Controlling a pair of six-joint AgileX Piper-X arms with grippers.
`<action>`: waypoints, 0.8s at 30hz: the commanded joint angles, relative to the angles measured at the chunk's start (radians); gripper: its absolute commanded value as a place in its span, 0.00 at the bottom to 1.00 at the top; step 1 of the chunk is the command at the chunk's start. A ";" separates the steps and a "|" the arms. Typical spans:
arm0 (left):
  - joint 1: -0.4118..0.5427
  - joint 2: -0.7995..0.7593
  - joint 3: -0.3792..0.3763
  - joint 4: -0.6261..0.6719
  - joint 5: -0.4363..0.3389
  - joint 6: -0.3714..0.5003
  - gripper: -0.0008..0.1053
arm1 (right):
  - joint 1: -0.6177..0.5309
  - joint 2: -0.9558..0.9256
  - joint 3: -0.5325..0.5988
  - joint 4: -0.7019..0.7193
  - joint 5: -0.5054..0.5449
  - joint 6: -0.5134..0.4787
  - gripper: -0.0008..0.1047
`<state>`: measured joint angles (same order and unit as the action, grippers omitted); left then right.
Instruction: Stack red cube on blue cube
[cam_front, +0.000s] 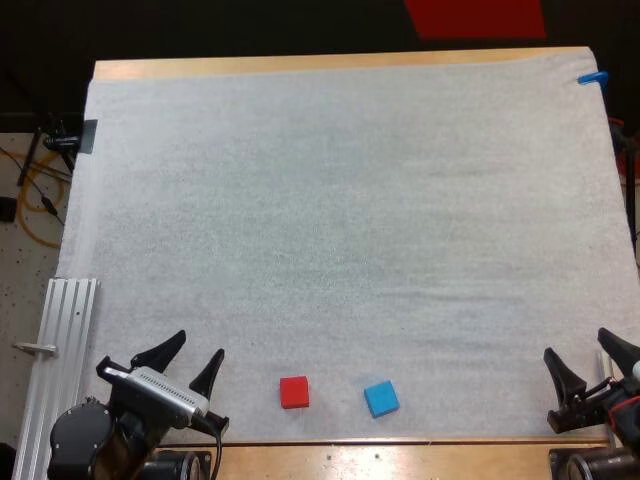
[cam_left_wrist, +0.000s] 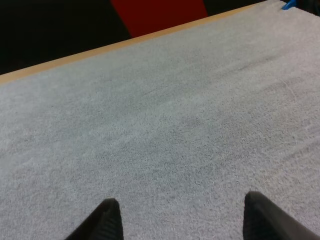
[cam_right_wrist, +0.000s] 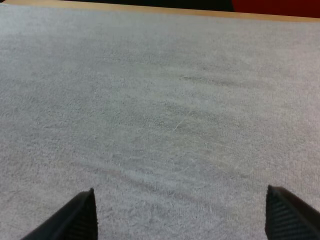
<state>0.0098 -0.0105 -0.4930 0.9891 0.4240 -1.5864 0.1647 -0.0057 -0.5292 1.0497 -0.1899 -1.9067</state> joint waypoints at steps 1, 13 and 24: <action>0.000 -0.142 -0.002 -0.015 0.007 -0.010 0.50 | 0.002 -0.045 -0.006 0.002 -0.001 0.003 0.65; -0.003 -0.126 -0.004 -0.006 0.007 -0.069 0.50 | 0.002 -0.041 -0.006 0.002 -0.001 0.003 0.65; -0.136 0.014 -0.182 0.087 0.007 -0.033 0.50 | 0.059 0.122 -0.095 0.002 -0.008 -0.006 0.65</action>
<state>-0.1311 0.0079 -0.6773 1.0757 0.4283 -1.6150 0.2286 0.1190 -0.6186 1.0523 -0.1899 -1.9075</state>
